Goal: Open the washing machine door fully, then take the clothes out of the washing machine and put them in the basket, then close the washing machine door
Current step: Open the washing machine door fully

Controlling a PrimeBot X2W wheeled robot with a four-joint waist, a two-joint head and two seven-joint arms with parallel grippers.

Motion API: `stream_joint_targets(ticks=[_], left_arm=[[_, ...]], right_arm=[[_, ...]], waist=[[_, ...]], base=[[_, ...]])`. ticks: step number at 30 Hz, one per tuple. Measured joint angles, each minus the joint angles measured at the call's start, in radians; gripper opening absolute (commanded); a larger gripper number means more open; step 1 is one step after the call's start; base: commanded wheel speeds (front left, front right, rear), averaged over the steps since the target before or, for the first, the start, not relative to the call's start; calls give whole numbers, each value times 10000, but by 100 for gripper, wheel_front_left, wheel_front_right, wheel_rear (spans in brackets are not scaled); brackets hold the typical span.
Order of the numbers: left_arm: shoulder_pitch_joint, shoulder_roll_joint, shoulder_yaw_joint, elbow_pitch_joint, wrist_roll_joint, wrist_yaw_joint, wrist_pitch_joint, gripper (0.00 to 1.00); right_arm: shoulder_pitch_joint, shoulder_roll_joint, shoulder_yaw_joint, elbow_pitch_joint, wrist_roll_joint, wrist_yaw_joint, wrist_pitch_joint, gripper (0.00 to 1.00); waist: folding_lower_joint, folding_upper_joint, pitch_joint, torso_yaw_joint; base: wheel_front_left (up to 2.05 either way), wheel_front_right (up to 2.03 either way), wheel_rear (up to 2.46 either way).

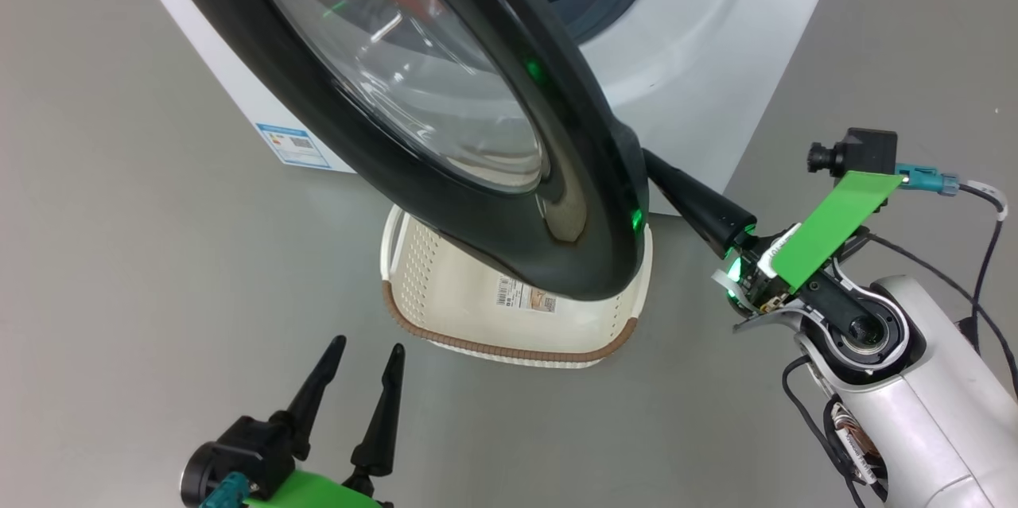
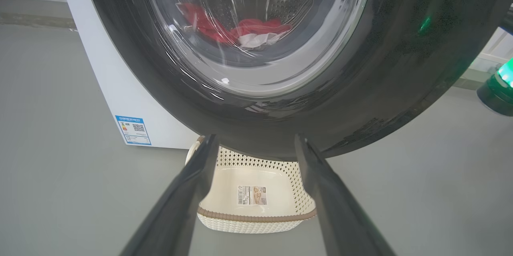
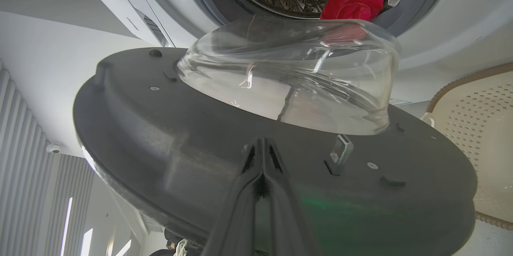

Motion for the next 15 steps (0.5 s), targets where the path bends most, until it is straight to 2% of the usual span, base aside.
stream_joint_targets(ticks=[15], left_arm=[[31,-4,-153,102,-77,0,0,100]], right_arm=[[513,560,-48,-38,-437,-4,1348,0]], waist=[[0,0,-471,492]], base=[[0,0,0]])
